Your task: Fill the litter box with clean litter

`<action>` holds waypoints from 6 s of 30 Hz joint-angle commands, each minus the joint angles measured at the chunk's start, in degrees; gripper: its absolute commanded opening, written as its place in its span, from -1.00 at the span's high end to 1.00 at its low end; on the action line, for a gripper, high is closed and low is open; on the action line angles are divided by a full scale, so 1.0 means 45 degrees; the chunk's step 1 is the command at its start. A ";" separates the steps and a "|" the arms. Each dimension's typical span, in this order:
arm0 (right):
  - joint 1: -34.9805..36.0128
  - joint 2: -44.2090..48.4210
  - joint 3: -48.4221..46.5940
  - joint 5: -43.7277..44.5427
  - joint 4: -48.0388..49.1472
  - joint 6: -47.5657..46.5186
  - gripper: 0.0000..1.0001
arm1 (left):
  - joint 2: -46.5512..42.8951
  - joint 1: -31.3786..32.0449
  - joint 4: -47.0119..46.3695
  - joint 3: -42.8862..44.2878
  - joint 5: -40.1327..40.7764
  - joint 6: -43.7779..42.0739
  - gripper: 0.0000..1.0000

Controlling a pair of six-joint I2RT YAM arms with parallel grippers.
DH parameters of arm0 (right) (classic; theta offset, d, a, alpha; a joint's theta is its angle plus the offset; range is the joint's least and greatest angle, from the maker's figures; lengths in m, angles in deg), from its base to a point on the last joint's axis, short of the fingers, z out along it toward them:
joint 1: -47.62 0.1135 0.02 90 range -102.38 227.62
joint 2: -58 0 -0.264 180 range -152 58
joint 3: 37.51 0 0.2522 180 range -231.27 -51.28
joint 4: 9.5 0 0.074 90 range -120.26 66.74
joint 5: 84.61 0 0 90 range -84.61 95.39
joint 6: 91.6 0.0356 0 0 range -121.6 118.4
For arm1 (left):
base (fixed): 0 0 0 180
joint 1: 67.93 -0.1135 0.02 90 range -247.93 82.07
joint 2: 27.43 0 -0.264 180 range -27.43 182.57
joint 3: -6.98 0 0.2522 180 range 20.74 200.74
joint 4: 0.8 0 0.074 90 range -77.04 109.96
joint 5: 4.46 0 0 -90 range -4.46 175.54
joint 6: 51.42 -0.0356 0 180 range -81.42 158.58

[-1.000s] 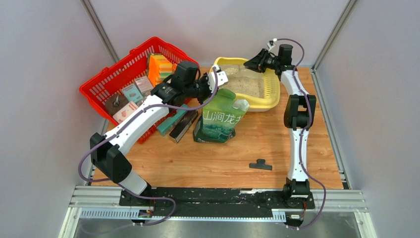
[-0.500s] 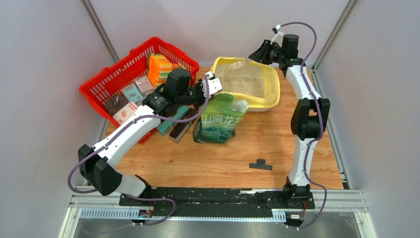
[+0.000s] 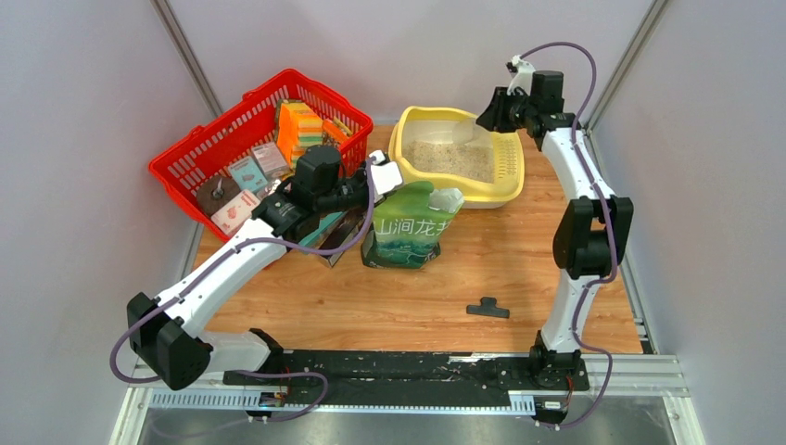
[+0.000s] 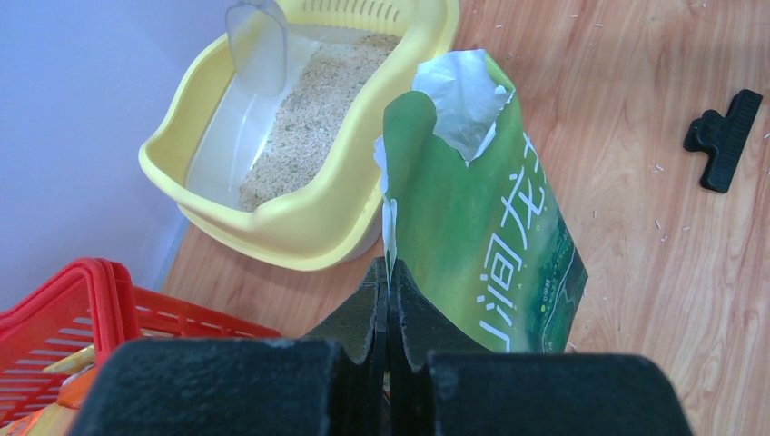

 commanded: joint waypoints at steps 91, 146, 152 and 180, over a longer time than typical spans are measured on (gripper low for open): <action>0.1664 0.1681 0.4406 -0.8575 -0.5367 0.2014 1.00 | 0.0250 0.0020 -0.2634 0.1080 -0.0949 0.2196 1.00; -0.3339 0.2287 0.5129 -1.3615 -0.4350 0.3754 1.00 | 0.0367 0.0020 0.0356 0.2077 0.0126 -0.0187 1.00; -0.3359 0.2248 0.5090 -1.3790 -0.4389 0.3715 1.00 | 0.0464 0.0001 0.0297 0.2077 0.0106 -0.0168 1.00; -0.3788 0.0532 0.2259 -1.4552 -0.4487 0.4047 1.00 | 0.1363 0.0020 0.0687 0.2565 0.0009 -0.0441 1.00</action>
